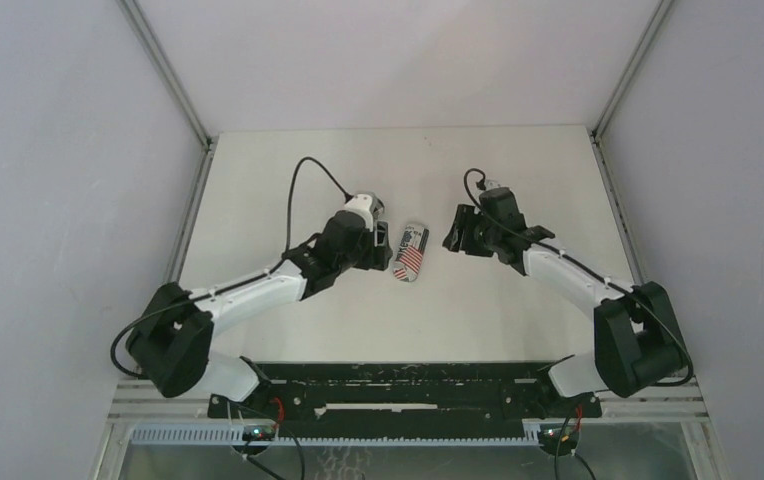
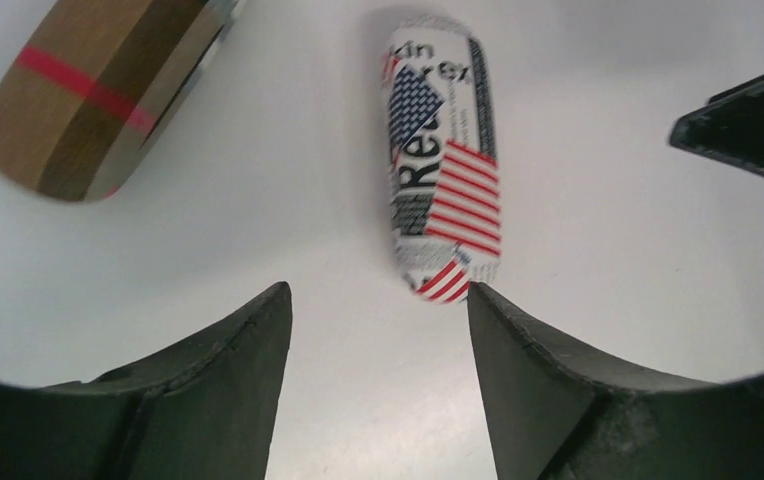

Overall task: Organize the sunglasses
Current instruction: Reset both arms

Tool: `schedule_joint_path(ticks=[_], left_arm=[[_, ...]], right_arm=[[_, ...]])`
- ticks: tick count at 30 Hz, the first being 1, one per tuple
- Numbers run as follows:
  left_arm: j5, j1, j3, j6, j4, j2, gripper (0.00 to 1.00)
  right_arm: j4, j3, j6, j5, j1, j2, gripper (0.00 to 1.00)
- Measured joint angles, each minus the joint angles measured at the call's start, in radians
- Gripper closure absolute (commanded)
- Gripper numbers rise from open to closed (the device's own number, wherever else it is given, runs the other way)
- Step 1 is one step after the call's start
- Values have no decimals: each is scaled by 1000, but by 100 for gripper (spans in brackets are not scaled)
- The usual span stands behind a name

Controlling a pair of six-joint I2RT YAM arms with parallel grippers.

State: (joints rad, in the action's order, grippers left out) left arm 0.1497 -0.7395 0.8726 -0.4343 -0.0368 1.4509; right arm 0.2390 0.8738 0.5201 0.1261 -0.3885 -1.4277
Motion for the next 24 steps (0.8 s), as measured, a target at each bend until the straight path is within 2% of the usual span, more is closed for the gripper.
schedule_joint_path(ticks=[3,9,15,24], left_arm=[[40,0,-83,1,-7,-99,24],[138,0,-245,-2,-49,-411,1],[255,0,-314,-22,-177,-800,0],[435,0,-316,-142,-462,-1204,0]], right_arm=[[9,-27,1,-64,-55,51,38],[57,-63,-10,-219,-222,210,19],[106,-89,-69,-356,-368,504,0],[192,-191,-98,-466,-414,977,0]])
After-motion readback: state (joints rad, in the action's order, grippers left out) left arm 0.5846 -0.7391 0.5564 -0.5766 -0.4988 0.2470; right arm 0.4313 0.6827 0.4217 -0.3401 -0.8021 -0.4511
